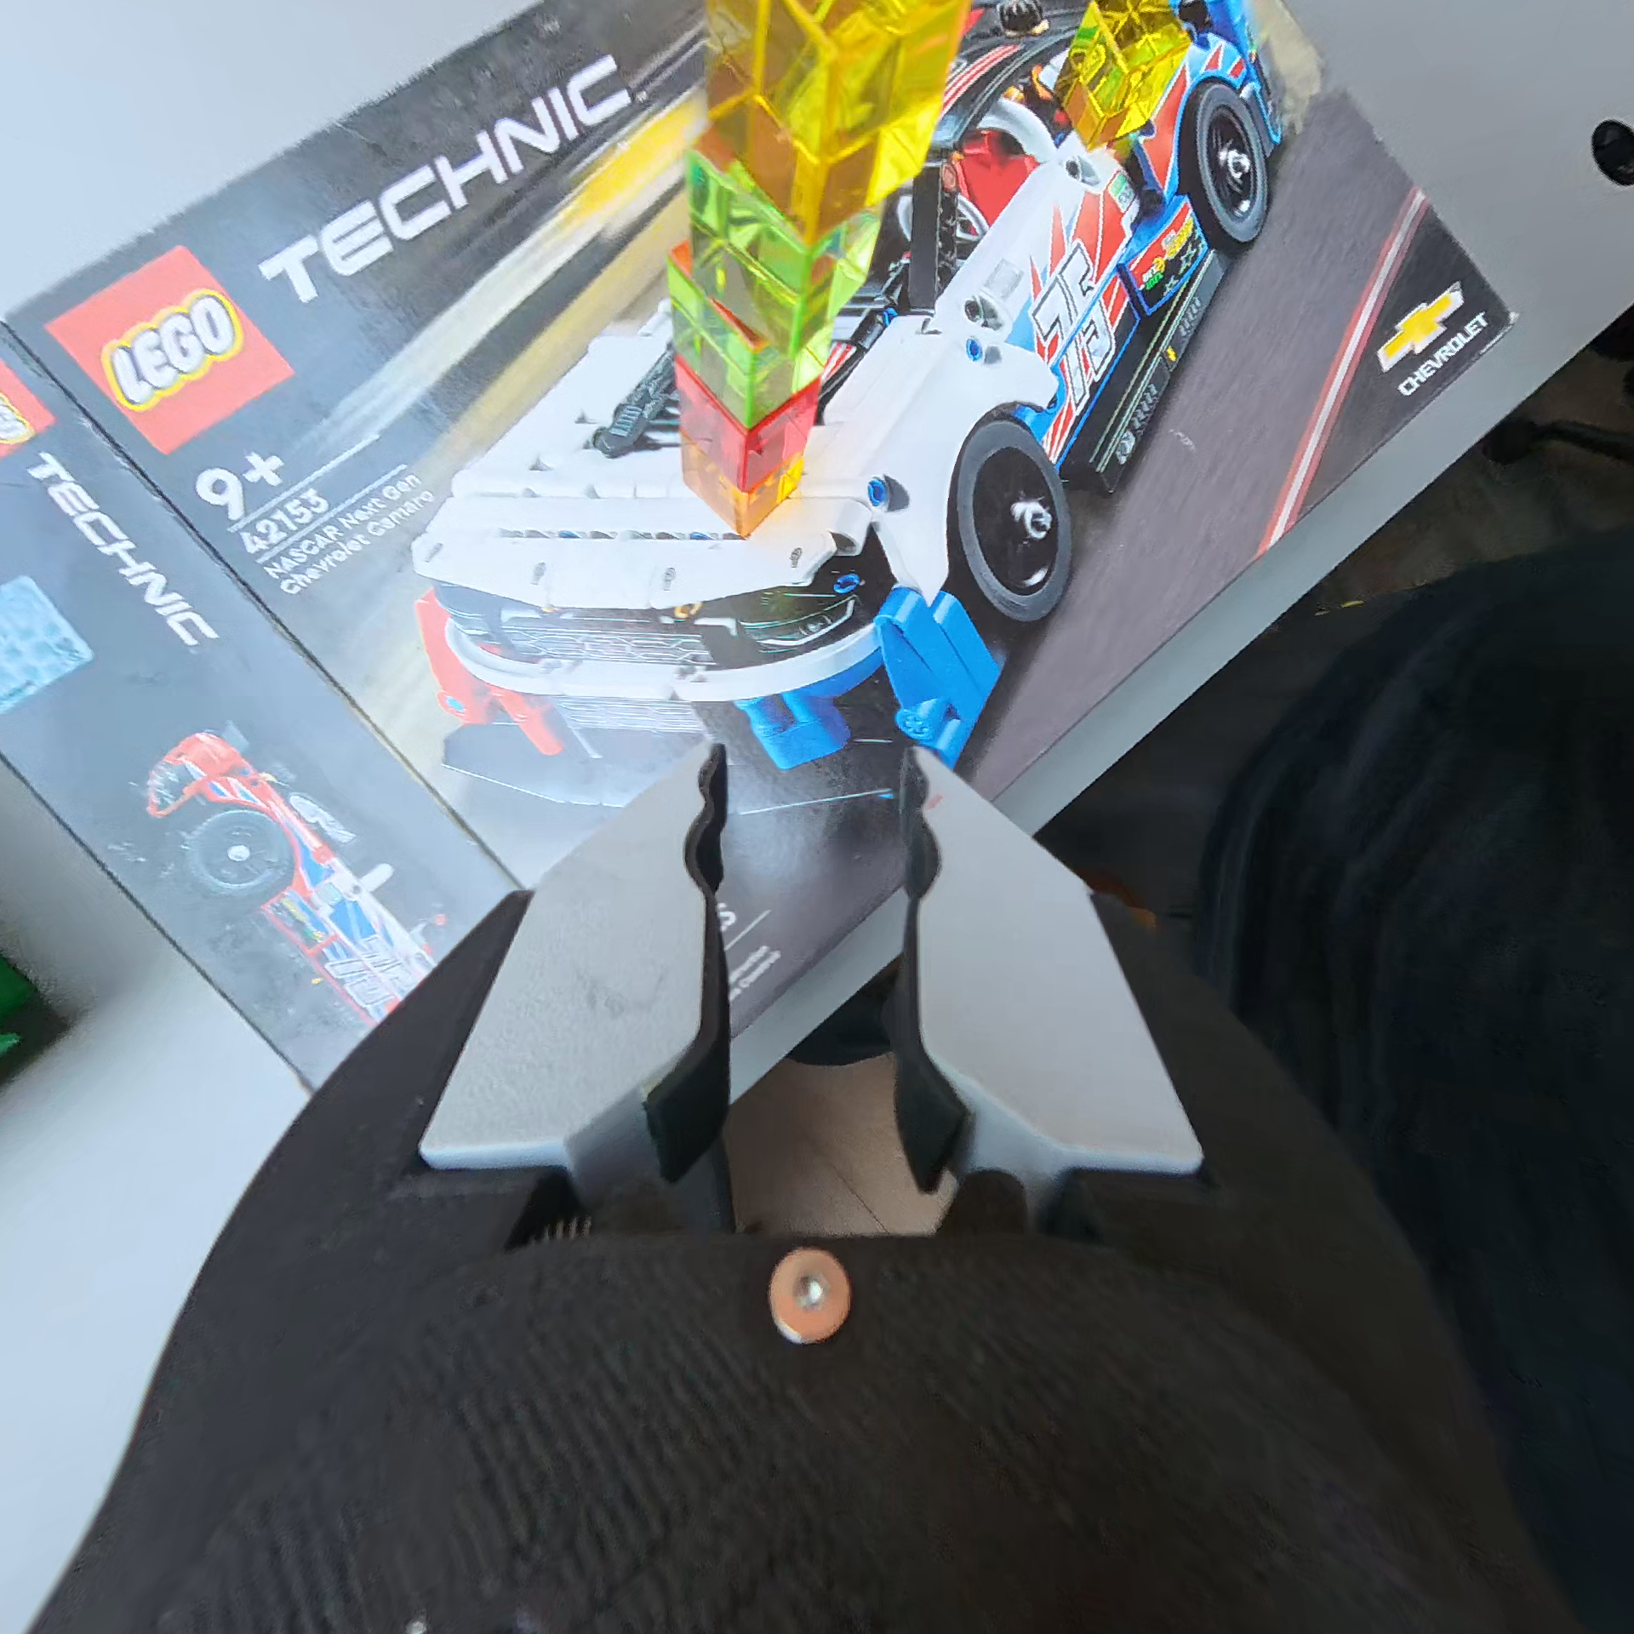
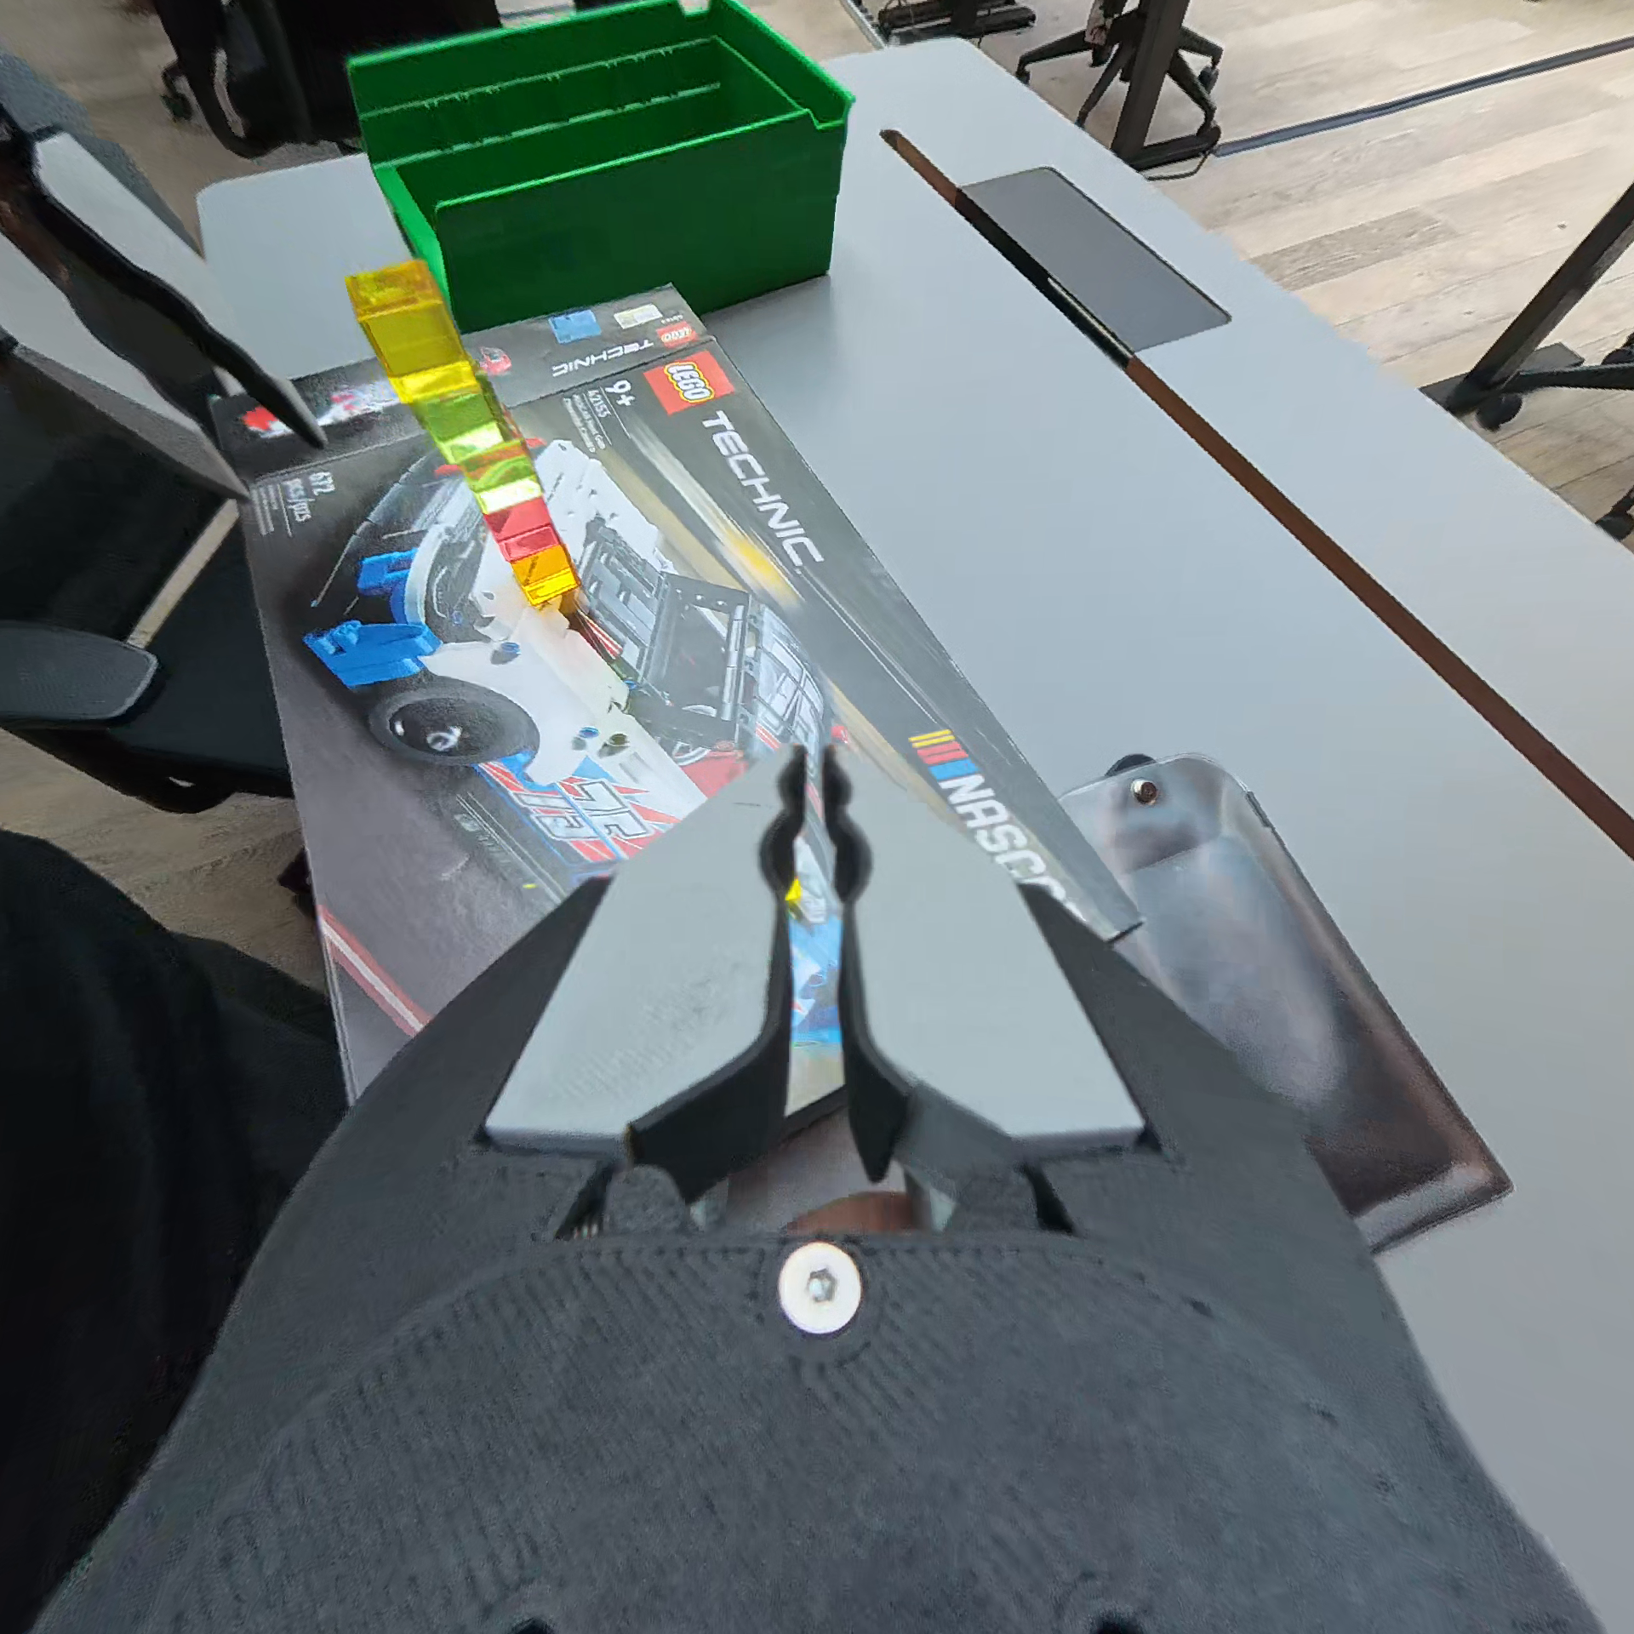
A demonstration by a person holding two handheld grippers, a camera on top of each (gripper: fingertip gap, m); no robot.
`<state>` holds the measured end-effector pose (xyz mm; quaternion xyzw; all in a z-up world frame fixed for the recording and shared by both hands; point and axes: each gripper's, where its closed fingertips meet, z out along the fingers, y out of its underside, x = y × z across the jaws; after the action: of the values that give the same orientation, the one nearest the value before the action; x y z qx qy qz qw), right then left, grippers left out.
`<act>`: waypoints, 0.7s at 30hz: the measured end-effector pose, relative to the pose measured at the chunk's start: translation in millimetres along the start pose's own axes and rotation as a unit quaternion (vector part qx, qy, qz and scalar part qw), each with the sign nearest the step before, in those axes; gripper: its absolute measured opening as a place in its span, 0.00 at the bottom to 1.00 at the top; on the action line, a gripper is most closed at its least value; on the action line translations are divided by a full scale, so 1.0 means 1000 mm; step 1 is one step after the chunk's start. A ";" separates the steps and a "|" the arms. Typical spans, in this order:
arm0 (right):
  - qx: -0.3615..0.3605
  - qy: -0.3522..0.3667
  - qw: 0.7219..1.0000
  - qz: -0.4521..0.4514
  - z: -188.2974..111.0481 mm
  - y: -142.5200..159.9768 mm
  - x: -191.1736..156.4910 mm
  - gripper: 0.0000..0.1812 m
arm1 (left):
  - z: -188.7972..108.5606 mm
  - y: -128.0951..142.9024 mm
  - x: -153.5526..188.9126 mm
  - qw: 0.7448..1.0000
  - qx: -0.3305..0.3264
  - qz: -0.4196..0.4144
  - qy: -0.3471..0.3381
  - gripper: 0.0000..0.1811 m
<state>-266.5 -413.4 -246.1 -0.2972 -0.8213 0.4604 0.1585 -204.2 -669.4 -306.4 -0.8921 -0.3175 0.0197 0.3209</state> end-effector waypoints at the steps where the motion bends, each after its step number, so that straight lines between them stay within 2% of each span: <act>1: -0.001 0.006 1.000 0.001 0.001 -0.002 -0.009 0.00 | -0.002 0.000 -0.003 1.000 0.007 0.006 0.005 0.18; 3: -0.006 0.015 1.000 0.003 0.005 -0.005 -0.028 0.00 | -0.006 0.000 -0.008 0.999 0.029 0.021 0.015 0.08; 4: -0.012 0.023 1.000 0.002 0.007 -0.007 -0.036 0.00 | -0.007 0.002 -0.009 0.999 0.039 0.027 0.023 0.00; 9: -0.042 0.064 0.997 0.009 0.009 -0.011 -0.067 0.00 | -0.007 0.007 -0.016 0.995 0.067 0.052 0.052 0.00; 13: -0.075 0.091 0.993 0.004 0.003 -0.006 -0.074 0.00 | -0.010 0.005 -0.018 0.993 0.075 0.058 0.065 0.00; 21: -0.115 0.083 0.990 -0.028 0.002 0.011 -0.046 0.00 | -0.011 0.003 -0.012 0.995 0.080 0.031 0.053 0.00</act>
<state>-228.8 -439.5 -256.2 -0.3277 -0.8607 0.3324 0.2032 -209.3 -683.8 -301.4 -0.8726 -0.2696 0.0076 0.4072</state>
